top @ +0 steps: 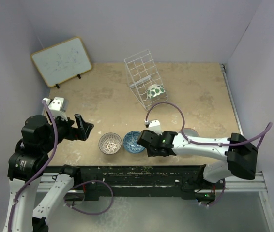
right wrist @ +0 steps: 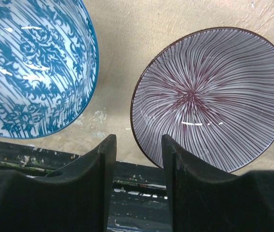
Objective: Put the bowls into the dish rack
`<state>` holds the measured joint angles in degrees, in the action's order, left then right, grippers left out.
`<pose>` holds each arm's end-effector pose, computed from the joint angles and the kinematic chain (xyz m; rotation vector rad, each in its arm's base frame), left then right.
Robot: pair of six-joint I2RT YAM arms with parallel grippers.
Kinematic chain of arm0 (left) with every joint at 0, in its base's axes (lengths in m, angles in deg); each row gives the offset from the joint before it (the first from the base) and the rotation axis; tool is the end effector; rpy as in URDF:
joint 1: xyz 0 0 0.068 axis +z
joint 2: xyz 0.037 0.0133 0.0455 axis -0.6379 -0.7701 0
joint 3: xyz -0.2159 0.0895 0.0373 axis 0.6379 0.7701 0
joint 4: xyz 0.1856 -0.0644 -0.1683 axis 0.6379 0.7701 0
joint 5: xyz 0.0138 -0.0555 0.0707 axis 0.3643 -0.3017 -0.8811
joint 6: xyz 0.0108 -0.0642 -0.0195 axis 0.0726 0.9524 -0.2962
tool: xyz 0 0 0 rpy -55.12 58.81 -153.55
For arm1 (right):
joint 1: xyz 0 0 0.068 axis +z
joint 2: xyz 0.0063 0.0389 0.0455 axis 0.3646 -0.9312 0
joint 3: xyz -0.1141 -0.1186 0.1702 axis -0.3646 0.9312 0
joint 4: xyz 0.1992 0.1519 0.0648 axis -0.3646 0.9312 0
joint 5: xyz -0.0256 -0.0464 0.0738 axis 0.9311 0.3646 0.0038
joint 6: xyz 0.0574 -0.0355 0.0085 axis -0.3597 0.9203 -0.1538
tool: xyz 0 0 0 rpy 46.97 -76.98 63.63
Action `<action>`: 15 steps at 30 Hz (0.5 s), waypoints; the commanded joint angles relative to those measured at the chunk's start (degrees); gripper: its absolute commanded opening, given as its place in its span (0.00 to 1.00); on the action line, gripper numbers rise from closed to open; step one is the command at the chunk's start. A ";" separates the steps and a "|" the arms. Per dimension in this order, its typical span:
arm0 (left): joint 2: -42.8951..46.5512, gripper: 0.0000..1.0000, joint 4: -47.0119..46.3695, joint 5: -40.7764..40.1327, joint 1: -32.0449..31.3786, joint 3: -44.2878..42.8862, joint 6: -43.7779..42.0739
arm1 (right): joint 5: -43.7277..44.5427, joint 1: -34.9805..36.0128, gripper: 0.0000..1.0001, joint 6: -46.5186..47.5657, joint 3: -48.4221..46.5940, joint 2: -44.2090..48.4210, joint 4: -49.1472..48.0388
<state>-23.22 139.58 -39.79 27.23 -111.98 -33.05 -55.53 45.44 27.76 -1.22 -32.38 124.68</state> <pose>0.1143 -0.0363 0.3672 0.0692 1.9923 -0.5196 0.1301 0.2439 0.1559 -0.1946 2.5368 0.1815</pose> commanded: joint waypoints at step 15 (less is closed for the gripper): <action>0.43 0.99 -1.81 -0.81 -0.14 0.40 0.21 | 7.71 0.01 0.00 -1.96 -2.75 -1.89 3.46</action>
<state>-23.22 139.56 -39.99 27.23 -111.61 -33.09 -49.04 45.40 28.33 -2.33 -37.21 125.48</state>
